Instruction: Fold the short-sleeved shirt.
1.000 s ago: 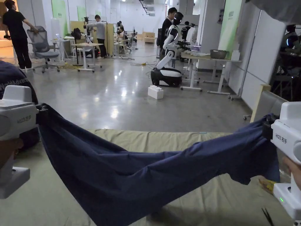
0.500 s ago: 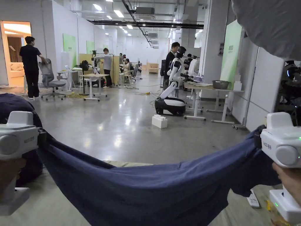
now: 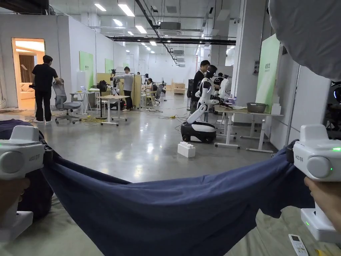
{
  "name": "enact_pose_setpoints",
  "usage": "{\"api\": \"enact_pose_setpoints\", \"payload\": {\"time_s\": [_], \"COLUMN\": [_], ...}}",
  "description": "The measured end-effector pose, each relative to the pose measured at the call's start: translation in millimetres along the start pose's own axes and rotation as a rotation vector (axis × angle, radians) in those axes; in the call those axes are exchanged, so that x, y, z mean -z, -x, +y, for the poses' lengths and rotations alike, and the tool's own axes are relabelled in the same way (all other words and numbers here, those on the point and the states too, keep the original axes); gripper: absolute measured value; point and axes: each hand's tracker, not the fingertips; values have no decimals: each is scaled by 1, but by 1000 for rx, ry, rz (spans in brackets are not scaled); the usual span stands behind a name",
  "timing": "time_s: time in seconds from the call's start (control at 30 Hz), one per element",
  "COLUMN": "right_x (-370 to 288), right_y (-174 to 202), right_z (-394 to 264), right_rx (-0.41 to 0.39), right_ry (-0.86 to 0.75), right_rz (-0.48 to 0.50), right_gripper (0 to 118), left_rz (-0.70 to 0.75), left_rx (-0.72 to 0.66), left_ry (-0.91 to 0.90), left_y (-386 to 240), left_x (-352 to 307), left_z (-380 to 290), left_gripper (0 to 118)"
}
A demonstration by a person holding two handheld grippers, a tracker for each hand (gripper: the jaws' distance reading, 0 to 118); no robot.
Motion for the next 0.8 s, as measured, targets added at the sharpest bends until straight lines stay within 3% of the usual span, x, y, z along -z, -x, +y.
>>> {"api": "enact_pose_setpoints", "payload": {"time_s": [0.33,0.47,0.6,0.8], "right_x": [-20,-60,-110,-168], "right_y": [1,5,3,-2], "right_z": [-76,-136,-202,-293], "right_rx": [2,-19,31,-6], "right_ry": [82,136,249,349], "right_rz": [24,43,67,59], "right_gripper": [7,7,7,7], "left_rz": [-11,-37,-54,-74], "left_rx": [-40,-51,-75,-145], "left_ry": [53,122,203,388], "left_y": [14,18,25,45], "left_x": [-20,-43,-78,-117], "left_z": [-83,-153,-229,-338], "left_gripper": [6,6,6,6]}}
